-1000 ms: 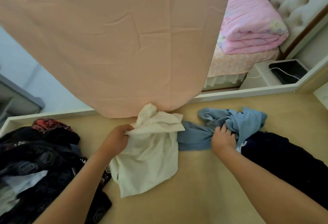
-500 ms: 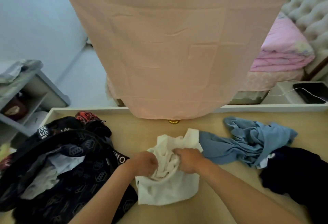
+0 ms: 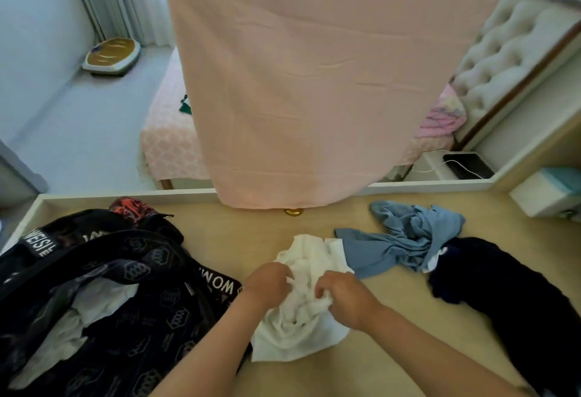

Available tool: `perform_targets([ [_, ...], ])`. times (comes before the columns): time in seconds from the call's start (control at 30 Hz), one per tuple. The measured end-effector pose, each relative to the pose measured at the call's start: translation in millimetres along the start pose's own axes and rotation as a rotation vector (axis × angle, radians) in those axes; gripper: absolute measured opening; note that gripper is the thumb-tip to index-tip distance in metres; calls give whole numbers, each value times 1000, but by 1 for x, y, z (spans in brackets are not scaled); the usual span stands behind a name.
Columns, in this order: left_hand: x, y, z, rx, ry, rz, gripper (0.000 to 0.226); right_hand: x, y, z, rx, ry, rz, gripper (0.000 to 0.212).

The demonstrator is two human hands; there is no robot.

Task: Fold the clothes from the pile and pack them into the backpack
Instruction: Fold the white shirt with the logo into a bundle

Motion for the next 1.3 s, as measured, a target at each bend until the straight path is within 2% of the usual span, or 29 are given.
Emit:
perform_targets([
  [0.07,-2,23,-7,-87,44,166,26,-13,0,15,-176,-79,15,38],
  [0.13,-7,52,-13,-175,51,334,23,-22,20,22,-326,-144,86,22],
  [0.2,-15,82,-16,-274,17,481,20,-31,59,24,-368,-175,294,11],
  [0.3,-31,124,-9,-387,-85,659,14,-44,117,13,-166,-99,607,19],
  [0.4,-52,147,0,-351,-132,754,12,-41,137,6,107,-129,597,27],
  [0.47,-61,143,-3,-312,-88,707,13,-38,135,0,92,-117,503,21],
  [0.5,-62,134,-7,-322,-48,625,18,-36,126,-4,69,-105,400,22],
  [0.57,-63,106,-12,-345,13,404,38,-33,86,3,5,-170,20,30],
  [0.63,-66,82,-8,-236,9,287,41,-45,41,22,-88,-283,-357,54],
  [0.67,-70,75,-2,-195,-7,288,35,-50,28,26,-72,-307,-420,73],
  [0.73,-77,73,19,-184,-59,338,22,-43,28,12,142,-214,-272,98],
  [0.77,-81,77,33,-193,-87,369,18,-37,39,-4,286,-125,-148,100],
  [0.8,-85,83,48,-198,-117,405,15,-33,50,-17,406,-49,-63,92],
  [0.83,-89,91,63,-200,-147,449,13,-30,59,-30,502,17,-15,73],
  [0.9,-94,108,84,-184,-155,537,13,-26,77,-48,587,77,27,19],
  [0.93,-95,116,92,-171,-144,558,15,-25,90,-53,611,116,70,9],
  [1.0,-93,128,100,-196,-114,512,30,-26,118,-53,690,182,167,16],
  [1.07,-86,132,103,-188,-73,386,50,-32,147,-47,793,219,215,18],
  [1.1,-82,132,107,-153,-64,325,52,-37,161,-46,832,243,220,18],
  [1.2,-68,136,122,-38,-33,217,17,-48,196,-41,842,290,217,18],
  [1.3,-63,164,133,74,38,250,27,-55,233,-16,631,230,365,27],
])
Point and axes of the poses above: each hand's wrist, its own x-axis towards the middle knuckle, its own y-axis out of the back of the hand, z = x × y, the point moved 9 cm from there along x, towards the middle knuckle, and after that the axes turned 11 degrees about x, right-handed, at the moved point
